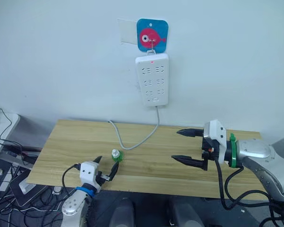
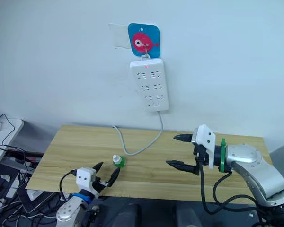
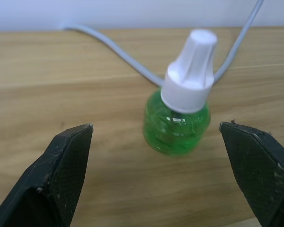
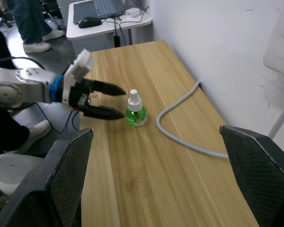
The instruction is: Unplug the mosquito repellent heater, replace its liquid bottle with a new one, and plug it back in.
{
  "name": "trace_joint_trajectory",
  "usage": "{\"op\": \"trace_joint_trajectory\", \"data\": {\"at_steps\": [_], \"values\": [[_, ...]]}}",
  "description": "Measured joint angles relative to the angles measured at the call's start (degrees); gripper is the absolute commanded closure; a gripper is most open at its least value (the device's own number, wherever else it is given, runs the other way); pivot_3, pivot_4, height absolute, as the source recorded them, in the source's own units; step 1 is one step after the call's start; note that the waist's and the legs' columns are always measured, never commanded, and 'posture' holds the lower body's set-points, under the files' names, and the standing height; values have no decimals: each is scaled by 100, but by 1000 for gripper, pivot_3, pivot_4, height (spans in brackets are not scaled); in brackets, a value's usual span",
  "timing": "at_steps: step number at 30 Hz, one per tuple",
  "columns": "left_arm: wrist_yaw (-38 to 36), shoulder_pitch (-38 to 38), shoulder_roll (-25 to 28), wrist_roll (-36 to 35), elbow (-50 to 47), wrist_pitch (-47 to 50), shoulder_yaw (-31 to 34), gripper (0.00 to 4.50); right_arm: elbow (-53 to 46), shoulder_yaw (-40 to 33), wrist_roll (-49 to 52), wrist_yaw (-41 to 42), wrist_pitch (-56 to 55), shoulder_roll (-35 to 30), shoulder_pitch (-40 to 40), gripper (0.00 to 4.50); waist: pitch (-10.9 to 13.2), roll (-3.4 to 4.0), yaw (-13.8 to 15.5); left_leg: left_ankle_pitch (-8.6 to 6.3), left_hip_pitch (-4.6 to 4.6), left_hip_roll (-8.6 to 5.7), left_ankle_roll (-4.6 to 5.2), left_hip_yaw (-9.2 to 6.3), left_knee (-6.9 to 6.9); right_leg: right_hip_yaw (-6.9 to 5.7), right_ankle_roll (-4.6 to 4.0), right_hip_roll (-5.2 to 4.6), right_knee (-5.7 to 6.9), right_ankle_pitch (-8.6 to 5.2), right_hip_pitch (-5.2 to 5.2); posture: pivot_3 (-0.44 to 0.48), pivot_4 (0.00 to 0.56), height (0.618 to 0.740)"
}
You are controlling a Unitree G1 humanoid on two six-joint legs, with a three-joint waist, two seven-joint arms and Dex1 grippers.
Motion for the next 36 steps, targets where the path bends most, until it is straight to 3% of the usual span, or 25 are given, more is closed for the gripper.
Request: {"op": "trace_joint_trajectory", "data": {"at_steps": [14,20,23,28,36], "values": [[286,-1005,-106,204,1904,-1146,-57,0,-29,-65,205,-4,401,-101,-103,27,4,-1,-8,0,1,-2,0,0,-1,-1,0,1,0,0,1,39,231,740],[339,-1397,-240,226,2365,-1368,-132,0,-30,-103,351,-88,713,-131,-525,27,5,1,-19,0,0,-2,0,-4,-2,-4,1,1,-1,0,2,21,224,740],[388,-1413,-227,251,2491,-1507,-135,618,-135,-132,529,-291,1009,-127,-569,0,5,1,-22,0,1,-2,0,-4,-5,-4,1,1,-1,0,1,18,221,740],[454,-1389,-216,222,2612,-1635,-96,2150,-573,-248,910,-708,1491,-81,-754,0,5,2,-27,0,1,-2,0,-4,-4,-4,1,1,-1,0,2,13,212,740],[528,-1236,-189,404,2418,-1683,-281,2275,-919,-264,1046,-1125,1740,-89,-560,0,4,3,-25,0,0,-2,0,-4,-5,-4,2,1,-3,0,2,34,202,740]]}}
